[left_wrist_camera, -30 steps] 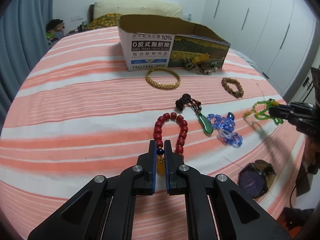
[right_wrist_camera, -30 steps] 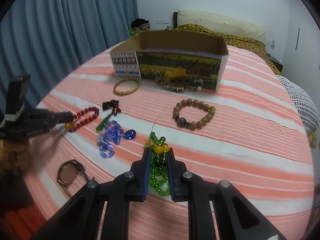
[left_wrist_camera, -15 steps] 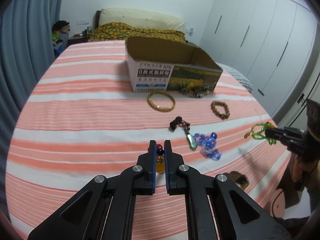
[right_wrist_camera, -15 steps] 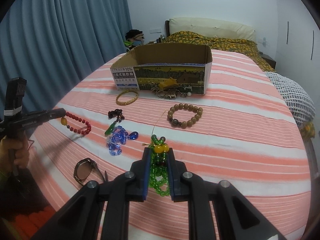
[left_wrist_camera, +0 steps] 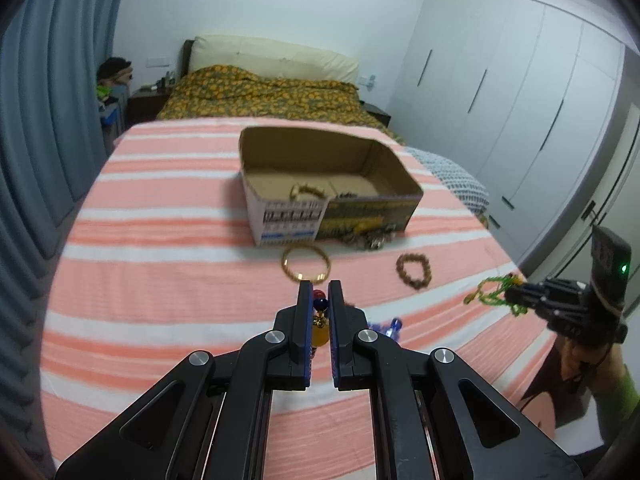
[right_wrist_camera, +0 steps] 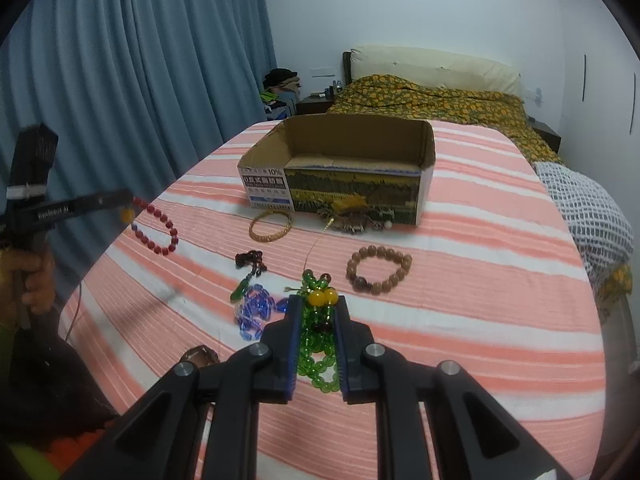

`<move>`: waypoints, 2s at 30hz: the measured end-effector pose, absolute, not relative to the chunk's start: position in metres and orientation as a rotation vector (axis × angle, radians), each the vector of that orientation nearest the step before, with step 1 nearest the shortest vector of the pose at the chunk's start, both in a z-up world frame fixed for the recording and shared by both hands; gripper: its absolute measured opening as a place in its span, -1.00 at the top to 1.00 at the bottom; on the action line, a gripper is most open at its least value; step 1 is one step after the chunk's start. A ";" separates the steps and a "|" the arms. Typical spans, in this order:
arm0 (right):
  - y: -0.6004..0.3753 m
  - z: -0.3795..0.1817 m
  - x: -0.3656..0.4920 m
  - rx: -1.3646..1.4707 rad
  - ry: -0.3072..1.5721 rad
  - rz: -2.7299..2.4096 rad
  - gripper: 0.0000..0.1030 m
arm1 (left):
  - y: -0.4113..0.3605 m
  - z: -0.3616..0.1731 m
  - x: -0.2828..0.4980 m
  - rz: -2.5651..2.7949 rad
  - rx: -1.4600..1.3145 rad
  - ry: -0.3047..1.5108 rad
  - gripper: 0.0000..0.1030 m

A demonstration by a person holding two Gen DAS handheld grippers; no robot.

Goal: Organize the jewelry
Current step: 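Carry both pieces into the cardboard box and open both tools, then withdraw both tools from the box back over the bed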

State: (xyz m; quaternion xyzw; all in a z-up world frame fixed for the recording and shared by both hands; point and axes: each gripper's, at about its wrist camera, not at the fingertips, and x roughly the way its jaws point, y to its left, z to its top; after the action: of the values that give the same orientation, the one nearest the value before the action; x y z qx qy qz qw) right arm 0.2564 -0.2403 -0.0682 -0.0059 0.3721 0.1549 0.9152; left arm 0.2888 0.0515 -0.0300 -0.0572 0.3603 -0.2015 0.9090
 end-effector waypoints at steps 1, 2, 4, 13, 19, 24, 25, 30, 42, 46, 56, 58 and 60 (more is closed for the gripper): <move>-0.239 -0.067 0.259 -0.015 0.765 0.326 0.70 | 0.051 -0.025 0.293 -0.417 -0.114 0.738 0.90; -0.238 -0.065 0.260 -0.015 0.764 0.331 0.70 | 0.051 -0.021 0.298 -0.420 -0.111 0.732 0.91; -0.236 -0.062 0.265 -0.020 0.764 0.342 0.70 | 0.050 -0.014 0.306 -0.426 -0.111 0.724 0.91; -0.229 -0.028 0.313 -0.057 0.735 0.376 0.70 | 0.038 0.028 0.358 -0.461 -0.075 0.664 0.91; -0.230 0.000 0.372 -0.065 0.711 0.371 0.70 | 0.022 0.034 0.410 -0.474 -0.050 0.656 0.90; -0.238 -0.002 0.445 -0.016 0.752 0.370 0.70 | 0.014 0.014 0.459 -0.471 -0.049 0.700 0.90; -0.239 -0.007 0.464 -0.011 0.768 0.367 0.70 | 0.013 0.008 0.469 -0.468 -0.053 0.713 0.90; -0.240 -0.028 0.525 -0.003 0.821 0.351 0.70 | 0.008 -0.019 0.505 -0.454 -0.065 0.766 0.90; -0.238 -0.064 0.561 0.002 0.873 0.293 -0.28 | 0.001 -0.069 0.518 -0.336 0.003 0.784 -0.59; -0.244 -0.058 0.521 -0.027 0.835 0.282 -0.28 | 0.007 -0.065 0.485 -0.333 0.009 0.763 -0.80; -0.253 -0.065 0.388 -0.093 0.807 0.247 -0.28 | 0.013 -0.056 0.369 -0.316 0.053 0.724 -0.92; -0.253 -0.071 0.360 -0.122 0.808 0.236 -0.28 | 0.016 -0.058 0.345 -0.312 0.055 0.725 -0.92; -0.253 -0.079 0.323 -0.167 0.806 0.230 -0.28 | 0.019 -0.061 0.321 -0.306 0.054 0.727 -0.92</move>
State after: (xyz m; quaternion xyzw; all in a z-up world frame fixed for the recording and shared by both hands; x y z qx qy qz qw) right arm 0.3232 -0.2526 -0.0794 -0.0811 0.3910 0.1114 0.9100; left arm 0.3214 0.0190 -0.0614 0.0262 0.3543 -0.1492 0.9228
